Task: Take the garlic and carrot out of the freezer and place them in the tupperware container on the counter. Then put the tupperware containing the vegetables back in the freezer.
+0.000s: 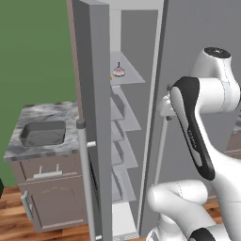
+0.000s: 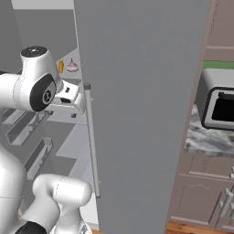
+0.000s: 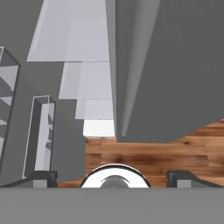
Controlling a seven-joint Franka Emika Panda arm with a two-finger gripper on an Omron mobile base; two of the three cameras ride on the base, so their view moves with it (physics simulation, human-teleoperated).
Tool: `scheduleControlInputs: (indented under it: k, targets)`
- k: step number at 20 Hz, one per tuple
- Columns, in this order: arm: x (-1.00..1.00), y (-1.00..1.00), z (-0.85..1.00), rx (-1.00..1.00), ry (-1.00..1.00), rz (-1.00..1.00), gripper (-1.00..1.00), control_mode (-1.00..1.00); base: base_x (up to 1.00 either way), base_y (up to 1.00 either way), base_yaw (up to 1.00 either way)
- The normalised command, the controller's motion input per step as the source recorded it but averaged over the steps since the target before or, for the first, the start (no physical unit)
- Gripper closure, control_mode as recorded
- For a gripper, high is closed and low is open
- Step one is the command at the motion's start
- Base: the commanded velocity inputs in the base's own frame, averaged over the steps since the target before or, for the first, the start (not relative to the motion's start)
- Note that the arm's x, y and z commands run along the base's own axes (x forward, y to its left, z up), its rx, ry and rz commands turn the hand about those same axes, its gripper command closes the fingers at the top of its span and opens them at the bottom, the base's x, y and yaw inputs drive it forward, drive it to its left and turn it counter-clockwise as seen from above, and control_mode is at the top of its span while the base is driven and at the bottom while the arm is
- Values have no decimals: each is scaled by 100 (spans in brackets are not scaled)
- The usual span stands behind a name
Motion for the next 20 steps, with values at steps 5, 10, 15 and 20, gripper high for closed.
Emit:
scheduleControlInputs:
  k: [5,10,15,20]
  targets:
    - [-1,0,0,0,0,-1,-100,-100,0,0,0]
    - [0,0,0,0,0,0,-100,100,-1,0,0]
    - [0,0,0,0,0,0,-100,100,48,0,0]
    - [0,0,0,0,0,0,-100,100,59,0,0]
